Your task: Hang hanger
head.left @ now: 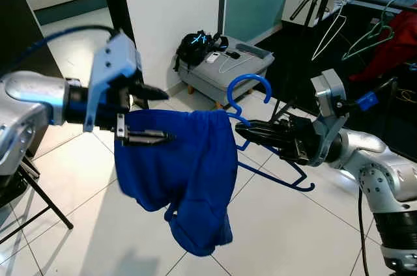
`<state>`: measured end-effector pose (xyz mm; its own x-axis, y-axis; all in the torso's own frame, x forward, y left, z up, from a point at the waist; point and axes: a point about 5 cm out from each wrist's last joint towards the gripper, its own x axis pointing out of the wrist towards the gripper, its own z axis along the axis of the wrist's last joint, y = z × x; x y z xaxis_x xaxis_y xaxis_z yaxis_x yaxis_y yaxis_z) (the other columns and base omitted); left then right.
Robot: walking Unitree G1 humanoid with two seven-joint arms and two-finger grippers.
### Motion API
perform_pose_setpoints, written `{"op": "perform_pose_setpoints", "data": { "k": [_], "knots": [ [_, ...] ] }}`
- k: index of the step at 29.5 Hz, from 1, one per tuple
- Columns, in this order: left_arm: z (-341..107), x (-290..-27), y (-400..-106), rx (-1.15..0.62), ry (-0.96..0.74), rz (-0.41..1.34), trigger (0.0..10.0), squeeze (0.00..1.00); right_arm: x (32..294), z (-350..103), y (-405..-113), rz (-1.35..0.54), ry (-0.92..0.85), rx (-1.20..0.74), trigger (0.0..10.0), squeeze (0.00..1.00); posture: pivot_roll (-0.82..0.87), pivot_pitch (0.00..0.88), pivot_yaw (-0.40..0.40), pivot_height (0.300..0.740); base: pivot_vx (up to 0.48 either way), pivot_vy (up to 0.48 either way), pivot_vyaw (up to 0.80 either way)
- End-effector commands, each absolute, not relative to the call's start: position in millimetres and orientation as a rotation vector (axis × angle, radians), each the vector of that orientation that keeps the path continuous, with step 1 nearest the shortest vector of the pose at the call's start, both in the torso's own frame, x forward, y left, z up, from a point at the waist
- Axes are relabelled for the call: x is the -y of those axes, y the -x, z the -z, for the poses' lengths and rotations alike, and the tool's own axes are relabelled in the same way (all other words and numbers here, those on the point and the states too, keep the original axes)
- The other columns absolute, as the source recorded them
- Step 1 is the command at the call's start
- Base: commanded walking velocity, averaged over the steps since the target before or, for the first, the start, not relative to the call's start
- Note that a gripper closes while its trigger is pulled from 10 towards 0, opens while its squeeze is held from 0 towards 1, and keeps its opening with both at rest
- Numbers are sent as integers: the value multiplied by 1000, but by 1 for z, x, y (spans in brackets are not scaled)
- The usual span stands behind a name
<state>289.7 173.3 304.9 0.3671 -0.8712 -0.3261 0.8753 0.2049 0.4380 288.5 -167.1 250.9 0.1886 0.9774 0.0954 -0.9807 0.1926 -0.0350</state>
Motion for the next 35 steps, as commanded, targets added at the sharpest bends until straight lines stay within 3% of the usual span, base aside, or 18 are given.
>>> {"op": "perform_pose_setpoints", "data": {
  "k": [1,15,16,35],
  "knots": [
    [-299,-177,-292,-45,-648,1186,10000,0,161,-261,-283,-1430,-9,142,10000,0,24,66,10,740,0,0,0],
    [-296,-176,-300,-51,-642,1157,10000,0,161,-265,-278,-1463,-10,150,10000,0,23,69,9,740,0,0,0],
    [-295,-176,-297,-65,-637,1185,0,0,161,-265,-278,-1461,-9,151,10000,0,19,77,11,740,0,0,0],
    [-286,-178,-279,-159,-584,1349,0,0,161,-264,-279,-1458,-6,149,10000,0,21,79,10,740,0,0,0]
  ]
}}
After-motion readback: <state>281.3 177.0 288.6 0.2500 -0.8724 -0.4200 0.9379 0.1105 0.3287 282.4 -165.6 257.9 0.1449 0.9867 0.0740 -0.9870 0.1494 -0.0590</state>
